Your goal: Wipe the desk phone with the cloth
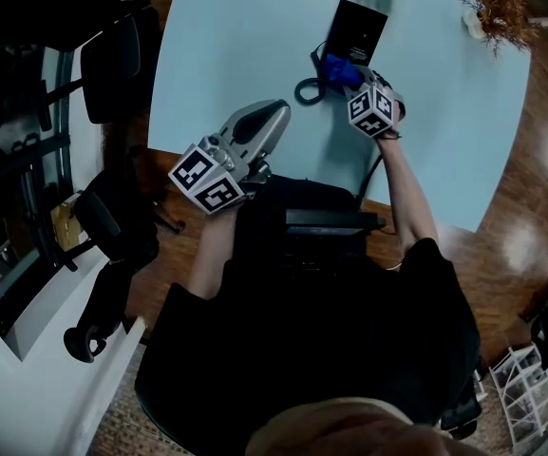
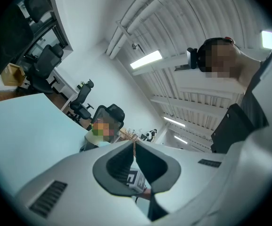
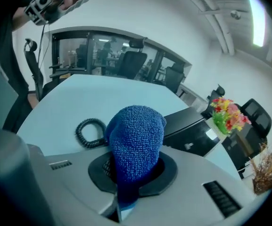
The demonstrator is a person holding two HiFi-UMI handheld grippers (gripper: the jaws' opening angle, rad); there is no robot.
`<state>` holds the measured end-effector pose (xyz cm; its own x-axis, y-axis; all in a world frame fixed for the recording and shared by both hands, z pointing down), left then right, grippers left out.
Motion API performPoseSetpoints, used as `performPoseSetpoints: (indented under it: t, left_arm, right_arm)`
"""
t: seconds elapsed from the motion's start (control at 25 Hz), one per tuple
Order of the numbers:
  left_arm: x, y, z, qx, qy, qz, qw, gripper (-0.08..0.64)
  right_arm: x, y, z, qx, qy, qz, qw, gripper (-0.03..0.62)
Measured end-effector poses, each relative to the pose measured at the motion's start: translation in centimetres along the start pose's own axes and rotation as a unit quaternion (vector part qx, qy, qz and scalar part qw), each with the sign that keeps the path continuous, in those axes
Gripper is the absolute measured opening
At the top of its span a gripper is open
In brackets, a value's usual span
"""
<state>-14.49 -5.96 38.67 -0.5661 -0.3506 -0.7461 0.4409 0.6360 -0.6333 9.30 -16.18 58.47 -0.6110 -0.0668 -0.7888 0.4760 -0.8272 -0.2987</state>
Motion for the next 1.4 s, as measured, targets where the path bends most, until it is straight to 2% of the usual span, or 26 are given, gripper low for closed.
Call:
performPoseSetpoints:
  t: [0.12,0.24,0.32,0.4,0.48,0.6,0.72,1.0,1.12,1.2,1.28,1.4]
  left_arm:
    - [-0.1,0.1,-0.1,0.002,-0.001,0.001,1.0,-0.003]
    - [0.0,0.5,-0.1,0.004,0.0,0.004,1.0,-0.003]
    - [0.2,0.8,-0.1,0.005,0.001,0.007,1.0,-0.003]
    - [0.3,1.0,-0.2,0.007,0.003,0.011,0.9999,-0.003]
    - [0.4,1.1,-0.5,0.01,0.005,0.013,0.9999,-0.003]
    - [0.5,0.7,-1.0,0.015,0.006,0.01,0.9998,-0.003]
    - [0.2,0.2,-1.1,0.016,0.005,0.005,0.9998,-0.003]
    - [-0.3,0.2,0.3,-0.004,-0.005,-0.003,1.0,-0.003]
    - [-0.3,0.4,0.5,-0.006,-0.007,-0.004,0.9999,-0.003]
    - [-0.2,0.4,0.6,-0.006,-0.008,-0.004,0.9999,-0.003]
    - [-0.3,0.3,0.7,-0.006,-0.01,-0.003,0.9999,-0.003]
    - [-0.4,0.5,0.6,-0.008,-0.013,0.0,0.9999,-0.003]
  right_arm:
    - [1.9,6.0,-1.2,-0.086,0.058,0.035,0.994,0.003]
    - [4.3,12.1,-1.9,-0.179,0.106,0.053,0.977,0.002]
    - [4.9,15.0,-1.1,-0.211,0.112,0.049,0.97,0.003]
    - [4.1,16.2,0.5,-0.21,0.091,0.052,0.972,0.003]
    - [2.8,15.6,1.9,-0.193,0.063,0.05,0.978,0.003]
    - [1.8,13.1,2.1,-0.171,0.05,0.031,0.984,0.003]
    - [0.9,9.5,1.6,-0.141,0.045,0.037,0.988,0.003]
    - [-0.9,0.0,0.6,-0.038,0.009,0.029,0.999,0.003]
    - [-0.8,-0.9,0.0,0.003,-0.005,0.031,1.0,0.003]
    - [-0.1,1.4,-0.9,-0.02,0.012,0.041,0.999,0.003]
    - [1.0,5.4,-1.8,-0.081,0.044,0.055,0.994,0.003]
    - [2.6,11.3,-2.6,-0.183,0.09,0.07,0.976,0.003]
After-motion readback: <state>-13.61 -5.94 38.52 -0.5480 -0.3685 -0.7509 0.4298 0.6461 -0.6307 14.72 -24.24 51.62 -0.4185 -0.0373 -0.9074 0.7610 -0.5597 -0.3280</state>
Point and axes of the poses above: the fingertips, and each gripper's own axes: z forward along the fingers, y to its right, x out of its top, the point moved 10 cm from there along -z, backward along the fingers, and after that the axes turned 15 degrees about y, right-handed, at the moved point
